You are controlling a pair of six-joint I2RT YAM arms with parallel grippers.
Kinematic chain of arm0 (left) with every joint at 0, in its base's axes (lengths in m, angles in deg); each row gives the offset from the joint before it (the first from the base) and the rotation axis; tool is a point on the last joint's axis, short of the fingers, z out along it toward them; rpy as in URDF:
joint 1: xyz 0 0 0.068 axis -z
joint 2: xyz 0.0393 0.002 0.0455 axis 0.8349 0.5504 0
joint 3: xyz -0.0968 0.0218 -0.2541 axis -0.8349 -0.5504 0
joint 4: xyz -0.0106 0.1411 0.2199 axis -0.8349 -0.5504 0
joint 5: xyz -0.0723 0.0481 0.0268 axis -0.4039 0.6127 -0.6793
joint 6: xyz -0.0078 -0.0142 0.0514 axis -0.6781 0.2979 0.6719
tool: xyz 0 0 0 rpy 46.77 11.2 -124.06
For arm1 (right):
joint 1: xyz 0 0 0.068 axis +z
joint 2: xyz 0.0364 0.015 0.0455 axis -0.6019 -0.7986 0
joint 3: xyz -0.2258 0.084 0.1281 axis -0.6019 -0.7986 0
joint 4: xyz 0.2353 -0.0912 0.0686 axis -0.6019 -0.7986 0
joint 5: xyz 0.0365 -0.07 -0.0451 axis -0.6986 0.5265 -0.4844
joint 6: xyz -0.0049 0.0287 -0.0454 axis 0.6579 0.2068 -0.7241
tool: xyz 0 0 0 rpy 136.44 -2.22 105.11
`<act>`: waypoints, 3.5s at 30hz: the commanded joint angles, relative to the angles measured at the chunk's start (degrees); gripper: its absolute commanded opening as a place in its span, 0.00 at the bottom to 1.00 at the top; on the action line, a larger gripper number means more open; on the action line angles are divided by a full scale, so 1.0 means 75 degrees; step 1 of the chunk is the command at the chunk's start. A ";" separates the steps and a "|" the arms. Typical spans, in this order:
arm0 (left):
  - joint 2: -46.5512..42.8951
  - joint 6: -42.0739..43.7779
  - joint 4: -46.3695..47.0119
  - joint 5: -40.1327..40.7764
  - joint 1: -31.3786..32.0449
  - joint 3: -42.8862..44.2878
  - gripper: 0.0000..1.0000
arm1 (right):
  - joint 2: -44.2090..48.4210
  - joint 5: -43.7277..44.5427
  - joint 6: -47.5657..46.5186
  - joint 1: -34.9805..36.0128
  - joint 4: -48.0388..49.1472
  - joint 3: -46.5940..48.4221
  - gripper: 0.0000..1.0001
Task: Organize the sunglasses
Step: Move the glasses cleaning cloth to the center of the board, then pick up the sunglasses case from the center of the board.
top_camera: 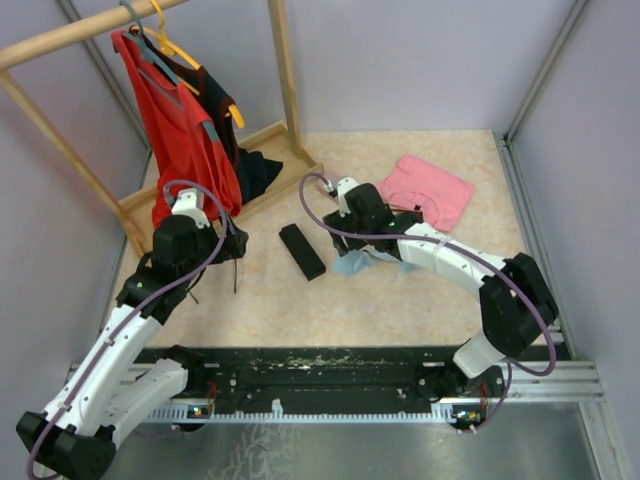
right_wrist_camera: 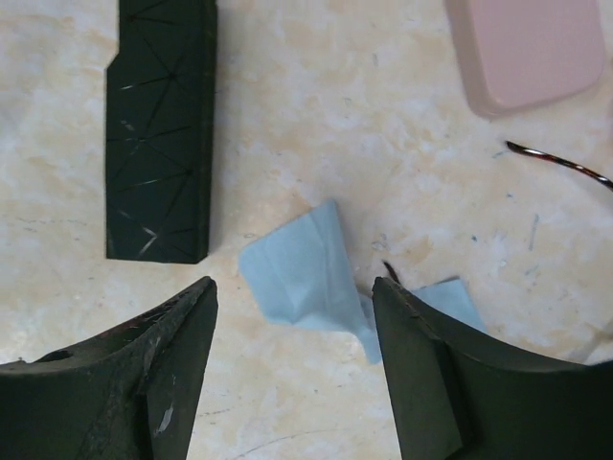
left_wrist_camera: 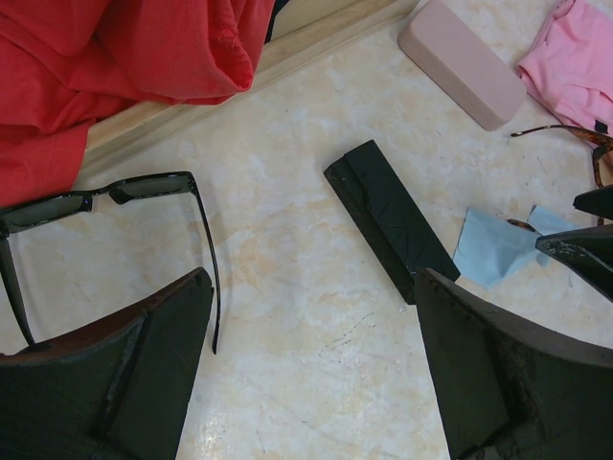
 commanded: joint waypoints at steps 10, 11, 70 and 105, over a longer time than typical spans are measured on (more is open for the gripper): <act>-0.0046 0.0036 0.0206 -0.0117 -0.0101 -0.0035 0.92 | -0.1151 -0.0478 0.0889 0.1004 0.0850 0.0471 0.75; -0.0044 0.0028 0.0206 -0.0112 -0.0117 -0.0036 0.92 | -0.1295 -0.0517 0.0883 0.1041 0.0805 0.0575 0.76; -0.0169 -0.0049 0.0325 -0.0530 -0.0405 -0.0112 0.92 | -0.2699 -0.0692 0.1172 0.1107 0.0743 0.1900 0.59; 0.1189 -0.1796 0.2367 -0.2912 -0.0128 -0.0965 0.88 | 0.0357 -0.3159 0.5857 -0.0156 0.6748 -0.2373 0.41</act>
